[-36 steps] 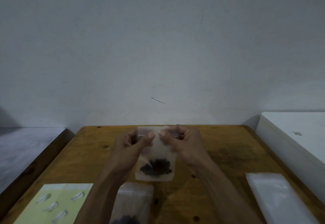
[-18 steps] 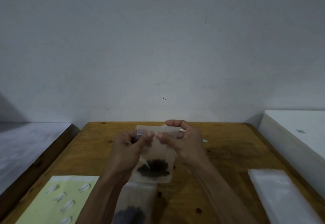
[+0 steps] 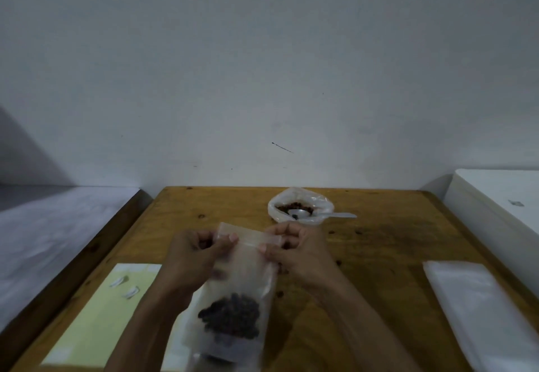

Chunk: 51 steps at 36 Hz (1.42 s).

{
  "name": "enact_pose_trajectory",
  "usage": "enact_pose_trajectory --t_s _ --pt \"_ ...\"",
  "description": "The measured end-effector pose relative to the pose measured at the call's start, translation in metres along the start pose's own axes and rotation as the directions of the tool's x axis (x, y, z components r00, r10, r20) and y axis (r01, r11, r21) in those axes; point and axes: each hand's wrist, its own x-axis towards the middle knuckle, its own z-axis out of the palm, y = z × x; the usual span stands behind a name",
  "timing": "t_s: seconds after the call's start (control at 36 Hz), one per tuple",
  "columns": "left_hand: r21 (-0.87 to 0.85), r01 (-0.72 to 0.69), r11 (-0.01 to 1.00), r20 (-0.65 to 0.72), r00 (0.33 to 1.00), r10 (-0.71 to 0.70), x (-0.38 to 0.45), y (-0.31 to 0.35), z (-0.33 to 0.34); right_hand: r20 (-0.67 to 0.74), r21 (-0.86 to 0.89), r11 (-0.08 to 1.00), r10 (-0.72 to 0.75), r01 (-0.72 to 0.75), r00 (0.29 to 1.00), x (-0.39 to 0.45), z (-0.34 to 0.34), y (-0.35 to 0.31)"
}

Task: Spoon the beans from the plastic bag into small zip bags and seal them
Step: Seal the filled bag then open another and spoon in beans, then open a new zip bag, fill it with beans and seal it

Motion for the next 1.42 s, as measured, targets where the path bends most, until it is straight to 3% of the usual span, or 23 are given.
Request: enact_pose_trajectory --t_s 0.08,0.19,0.39,0.81,1.0,1.22,1.42 --pt "0.199 0.036 0.979 -0.054 0.998 -0.026 -0.004 -0.018 -0.008 -0.036 -0.205 0.979 0.016 -0.023 0.999 -0.003 0.015 0.017" --pt "0.529 0.041 0.847 -0.162 0.985 0.053 -0.002 -0.043 -0.012 -0.073 -0.528 0.849 -0.06 0.013 0.995 -0.01 0.03 0.026" --pt "0.689 0.089 0.719 -0.156 0.987 0.027 -0.003 -0.065 -0.007 -0.05 -0.769 0.638 -0.09 0.019 0.995 -0.009 0.039 0.04" --pt "0.742 0.072 0.667 -0.179 0.98 0.093 -0.006 -0.068 -0.002 -0.029 -0.804 0.59 -0.16 0.072 0.987 0.004 0.034 0.051" --pt "0.781 -0.025 0.624 -0.161 0.957 0.24 -0.008 -0.047 0.015 -0.093 -0.748 0.661 -0.203 0.067 0.975 -0.007 0.007 0.04" --pt "0.726 -0.25 0.641 0.049 0.948 0.314 -0.005 -0.015 0.085 -0.319 -0.722 0.689 -0.253 -0.061 0.913 -0.028 -0.095 0.028" --pt "0.643 -0.38 0.665 0.255 0.925 0.282 -0.009 -0.005 0.181 -0.55 -0.686 0.665 -0.21 -0.294 0.808 -0.06 -0.195 0.047"
